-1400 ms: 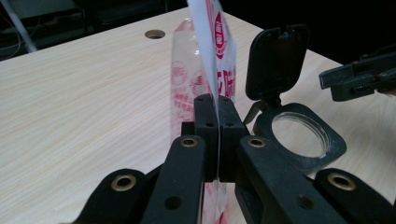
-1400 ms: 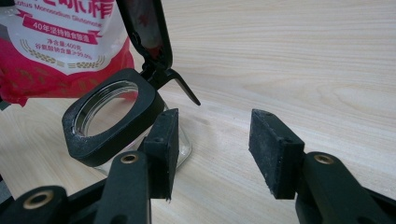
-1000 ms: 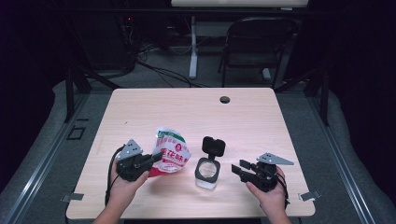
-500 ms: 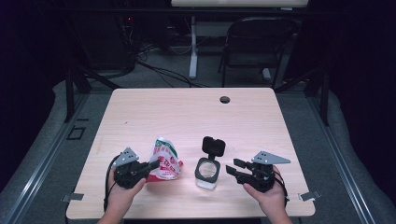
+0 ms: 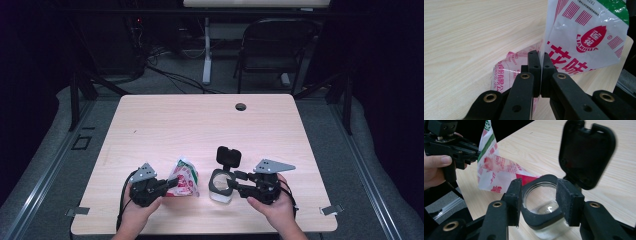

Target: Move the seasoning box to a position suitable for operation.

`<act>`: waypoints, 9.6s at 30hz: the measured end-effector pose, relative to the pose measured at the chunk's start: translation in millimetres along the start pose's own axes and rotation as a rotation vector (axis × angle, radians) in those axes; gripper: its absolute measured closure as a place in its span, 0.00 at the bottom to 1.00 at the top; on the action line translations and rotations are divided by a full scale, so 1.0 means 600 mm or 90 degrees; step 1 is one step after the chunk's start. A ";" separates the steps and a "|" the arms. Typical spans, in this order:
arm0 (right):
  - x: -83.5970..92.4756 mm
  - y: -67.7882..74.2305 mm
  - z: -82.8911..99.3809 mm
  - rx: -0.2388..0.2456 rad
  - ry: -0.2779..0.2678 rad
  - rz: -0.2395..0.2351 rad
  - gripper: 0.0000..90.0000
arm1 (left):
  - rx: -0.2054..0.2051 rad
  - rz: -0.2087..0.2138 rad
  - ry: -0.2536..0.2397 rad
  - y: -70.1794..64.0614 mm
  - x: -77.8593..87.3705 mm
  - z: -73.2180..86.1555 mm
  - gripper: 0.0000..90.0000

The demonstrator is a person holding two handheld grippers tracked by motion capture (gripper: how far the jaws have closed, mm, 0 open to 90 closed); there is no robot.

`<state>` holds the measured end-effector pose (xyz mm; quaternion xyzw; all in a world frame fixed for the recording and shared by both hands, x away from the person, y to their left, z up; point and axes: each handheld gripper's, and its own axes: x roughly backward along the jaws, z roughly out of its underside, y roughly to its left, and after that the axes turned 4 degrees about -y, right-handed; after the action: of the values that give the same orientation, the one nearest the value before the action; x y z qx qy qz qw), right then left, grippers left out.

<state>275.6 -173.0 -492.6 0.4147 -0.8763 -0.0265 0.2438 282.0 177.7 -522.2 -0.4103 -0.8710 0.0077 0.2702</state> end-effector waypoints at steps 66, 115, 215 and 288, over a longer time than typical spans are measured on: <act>-0.140 0.078 -0.012 0.012 0.112 -0.092 0.99 | -0.009 0.024 0.012 -0.010 -0.012 0.007 1.00; -0.151 0.058 -0.048 0.044 0.099 -0.117 1.00 | -0.018 0.038 0.039 0.033 -0.030 0.028 0.61; -0.122 0.056 -0.075 0.063 0.022 -0.193 1.00 | -0.080 0.051 0.133 0.046 -0.081 0.056 0.61; -0.120 0.055 -0.074 0.062 0.009 -0.168 1.00 | -0.101 0.018 0.105 0.032 -0.072 0.045 0.70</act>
<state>310.7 -91.3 -474.8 0.5381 -0.8125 -0.0131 0.2240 305.1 165.1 -569.9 -0.4416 -0.8380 -0.0915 0.3070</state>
